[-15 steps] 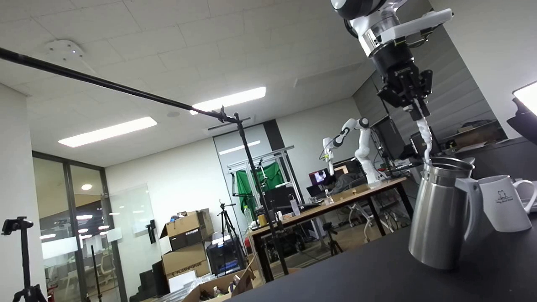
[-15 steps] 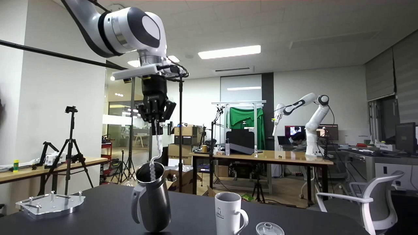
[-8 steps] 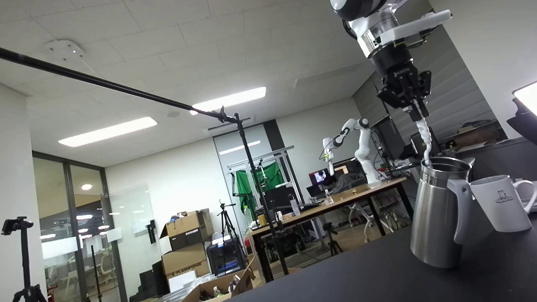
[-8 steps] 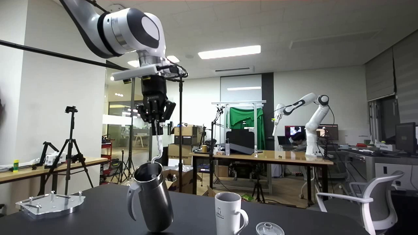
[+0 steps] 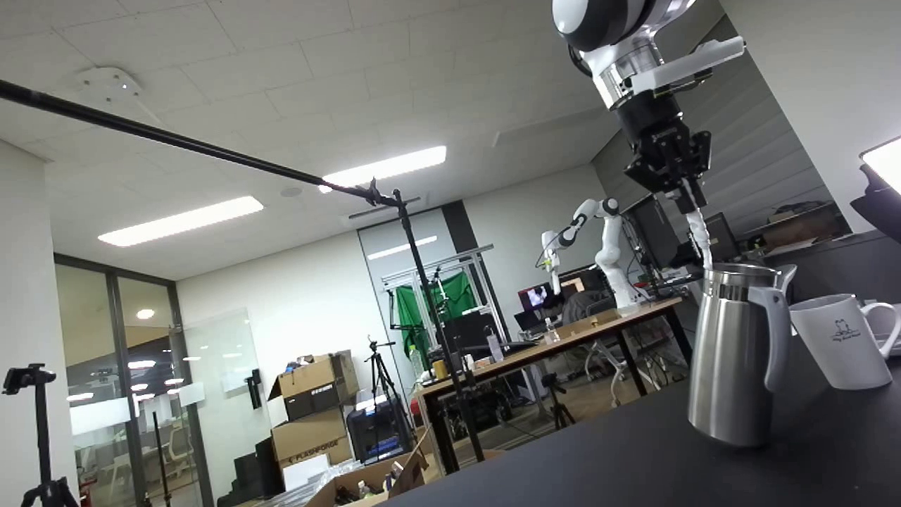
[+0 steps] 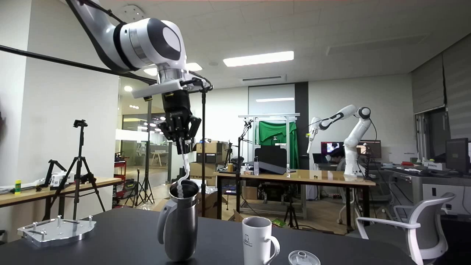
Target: Stir in the silver cup using the white rod.
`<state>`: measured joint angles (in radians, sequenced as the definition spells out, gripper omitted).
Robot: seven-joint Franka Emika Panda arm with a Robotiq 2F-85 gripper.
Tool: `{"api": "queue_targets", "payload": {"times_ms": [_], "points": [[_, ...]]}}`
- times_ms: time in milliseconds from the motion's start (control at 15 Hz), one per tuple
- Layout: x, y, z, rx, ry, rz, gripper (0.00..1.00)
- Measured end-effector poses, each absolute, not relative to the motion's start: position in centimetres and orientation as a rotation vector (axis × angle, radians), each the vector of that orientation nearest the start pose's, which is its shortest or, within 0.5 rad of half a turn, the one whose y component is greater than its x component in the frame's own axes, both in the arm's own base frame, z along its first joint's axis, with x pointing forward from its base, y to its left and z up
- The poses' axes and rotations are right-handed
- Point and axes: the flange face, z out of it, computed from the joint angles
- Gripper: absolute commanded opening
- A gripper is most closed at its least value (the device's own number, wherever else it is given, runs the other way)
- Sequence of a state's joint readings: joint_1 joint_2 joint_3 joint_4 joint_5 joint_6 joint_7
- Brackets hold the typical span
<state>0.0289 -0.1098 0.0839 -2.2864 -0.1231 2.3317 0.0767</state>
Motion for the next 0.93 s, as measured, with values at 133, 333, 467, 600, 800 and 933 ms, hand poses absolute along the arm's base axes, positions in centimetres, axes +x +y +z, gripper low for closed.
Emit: {"api": "queue_targets", "payload": {"times_ms": [133,333,467,600,800,933], "points": [[51.9,6.4,41.4,-3.209,-0.203,-0.28,0.04],[52.9,7.8,41.3,-3.208,-0.243,-0.298,0.04],[53.5,8.6,41.0,-3.21,-0.259,-0.306,0.04],[54.1,9.0,40.6,-3.215,-0.272,-0.309,0.04],[55.1,9.3,39.9,-3.223,-0.277,-0.299,0.04],[55.7,9.5,39.4,-3.223,-0.282,-0.29,0.04]]}}
